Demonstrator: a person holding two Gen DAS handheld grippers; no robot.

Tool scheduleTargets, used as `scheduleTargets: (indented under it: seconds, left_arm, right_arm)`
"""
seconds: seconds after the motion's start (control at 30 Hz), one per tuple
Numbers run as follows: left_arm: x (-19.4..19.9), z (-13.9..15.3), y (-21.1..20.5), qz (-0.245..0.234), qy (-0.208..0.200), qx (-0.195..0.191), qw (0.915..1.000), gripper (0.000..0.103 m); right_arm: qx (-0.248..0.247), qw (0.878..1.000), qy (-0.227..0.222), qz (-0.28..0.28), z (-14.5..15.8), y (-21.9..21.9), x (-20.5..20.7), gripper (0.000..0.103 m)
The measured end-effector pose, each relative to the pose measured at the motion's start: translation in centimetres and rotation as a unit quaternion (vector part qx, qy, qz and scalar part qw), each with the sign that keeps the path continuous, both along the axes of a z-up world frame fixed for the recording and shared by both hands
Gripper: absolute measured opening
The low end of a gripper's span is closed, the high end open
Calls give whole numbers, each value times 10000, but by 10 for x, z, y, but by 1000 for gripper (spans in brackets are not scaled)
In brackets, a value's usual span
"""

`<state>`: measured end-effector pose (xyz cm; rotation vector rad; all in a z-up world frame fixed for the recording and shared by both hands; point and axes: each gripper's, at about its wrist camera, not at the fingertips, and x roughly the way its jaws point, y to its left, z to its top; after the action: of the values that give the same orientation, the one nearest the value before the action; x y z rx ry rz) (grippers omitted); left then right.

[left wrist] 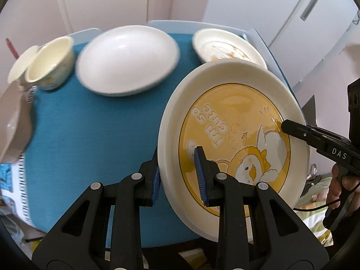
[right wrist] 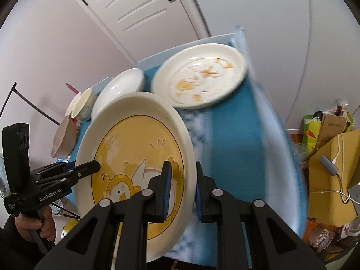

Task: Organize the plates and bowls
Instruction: 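Lift the yellow-printed plate with both grippers toward the pink basin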

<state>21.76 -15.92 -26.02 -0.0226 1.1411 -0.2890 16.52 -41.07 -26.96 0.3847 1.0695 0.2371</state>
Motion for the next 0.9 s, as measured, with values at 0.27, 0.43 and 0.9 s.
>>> scheduleTargets:
  seconds: [0.27,0.43,0.9]
  left_arm:
    - [-13,19,99,317,-97,102,9994,24]
    - [-13,10,161,467,2,121,9988,24]
    - [6,-34,223,357,215,247,9988,24]
  right_arm:
    - [29,9995,4,326,14,93,13,17]
    - [73,9987,77,490,9,152,21,17]
    - [-88,9983,410,417,-30,234,44,17]
